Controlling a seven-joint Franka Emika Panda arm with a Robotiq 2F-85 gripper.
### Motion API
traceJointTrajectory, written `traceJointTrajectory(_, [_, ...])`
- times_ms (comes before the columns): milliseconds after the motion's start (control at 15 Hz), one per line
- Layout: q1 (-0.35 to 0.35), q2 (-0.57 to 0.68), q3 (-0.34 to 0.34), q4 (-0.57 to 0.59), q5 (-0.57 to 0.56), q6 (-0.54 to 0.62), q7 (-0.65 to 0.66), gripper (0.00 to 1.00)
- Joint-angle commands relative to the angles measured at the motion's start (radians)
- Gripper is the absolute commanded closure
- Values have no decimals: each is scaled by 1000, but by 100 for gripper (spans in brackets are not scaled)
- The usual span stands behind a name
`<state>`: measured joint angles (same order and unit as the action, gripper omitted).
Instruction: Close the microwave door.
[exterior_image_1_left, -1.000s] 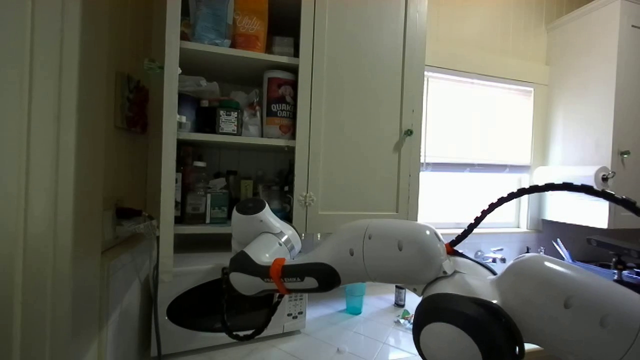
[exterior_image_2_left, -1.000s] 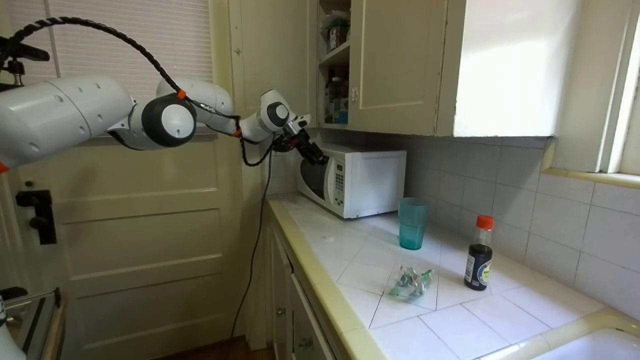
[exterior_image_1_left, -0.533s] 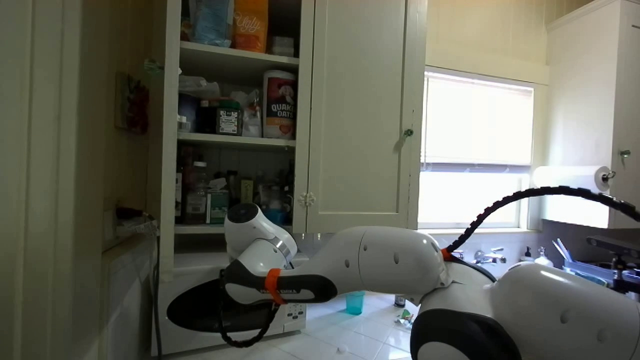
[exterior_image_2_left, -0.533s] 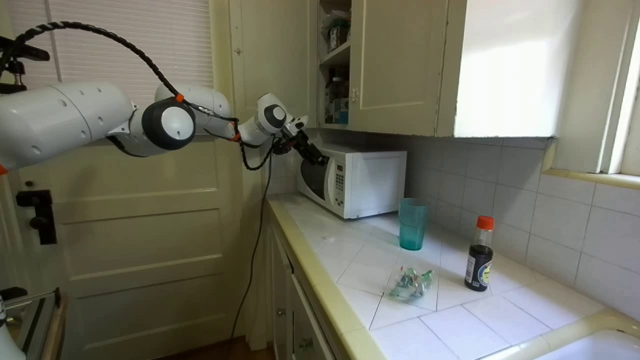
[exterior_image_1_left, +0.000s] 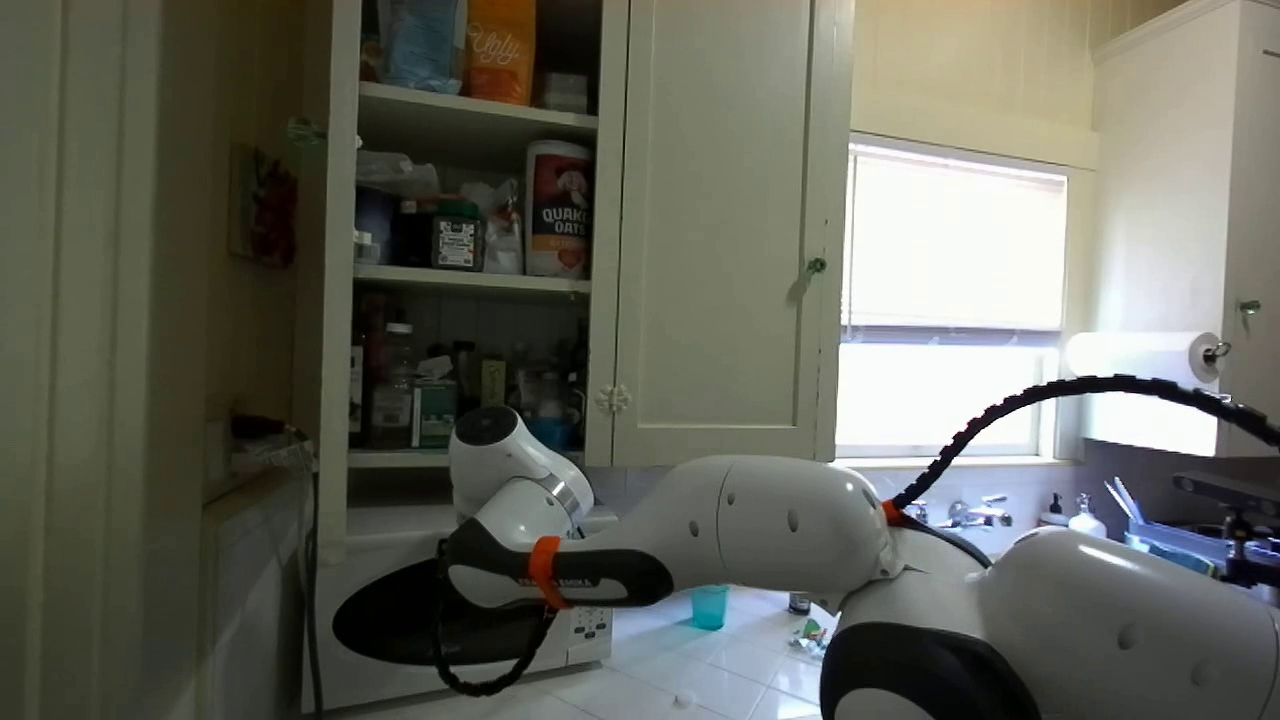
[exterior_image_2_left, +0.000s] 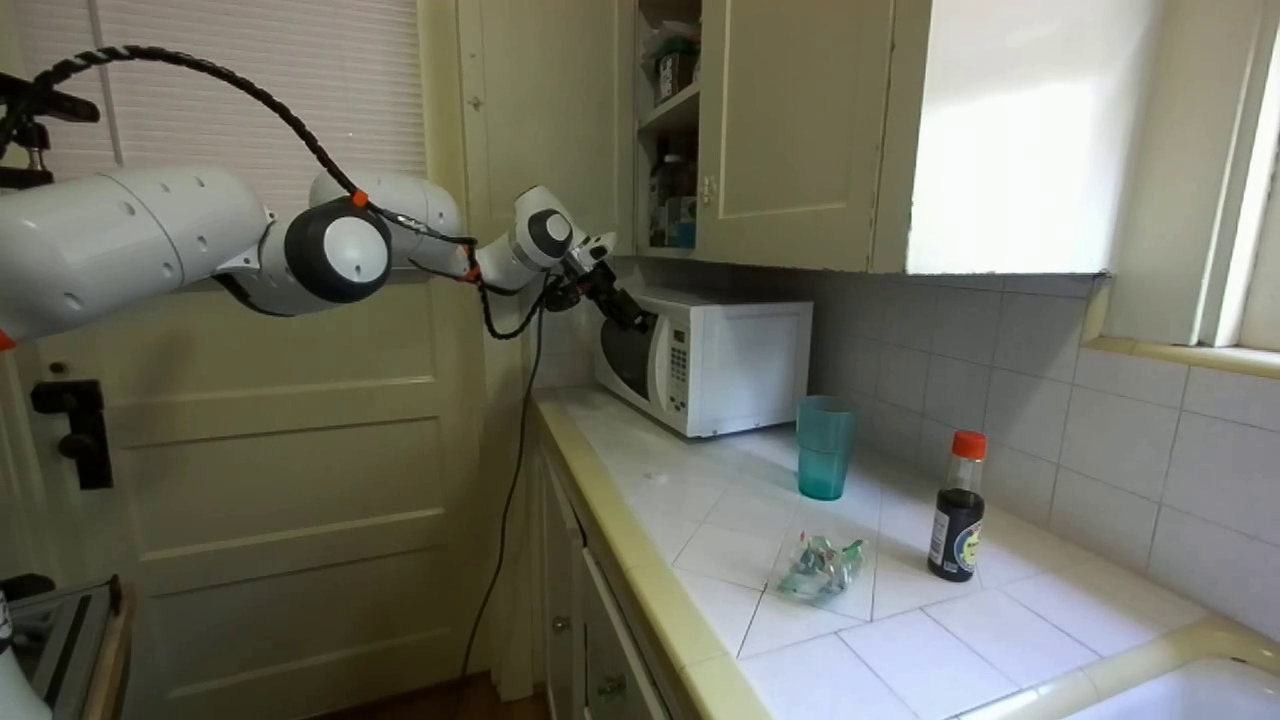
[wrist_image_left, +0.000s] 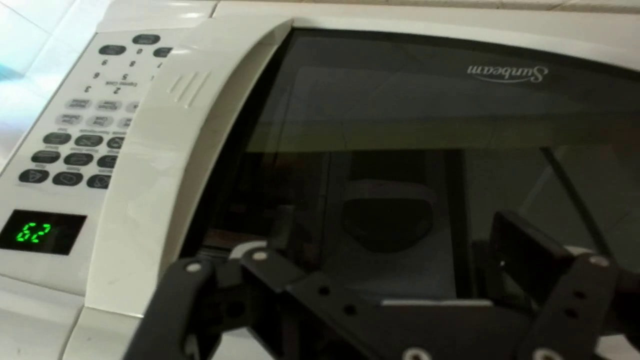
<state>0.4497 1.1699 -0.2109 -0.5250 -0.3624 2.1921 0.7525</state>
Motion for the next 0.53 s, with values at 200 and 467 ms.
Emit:
traceJointTrajectory(200, [-4,-133,195,-66,137,-178,-208,0])
traceJointTrajectory(467, [12,-205,200,-117,123,-426,-123,0])
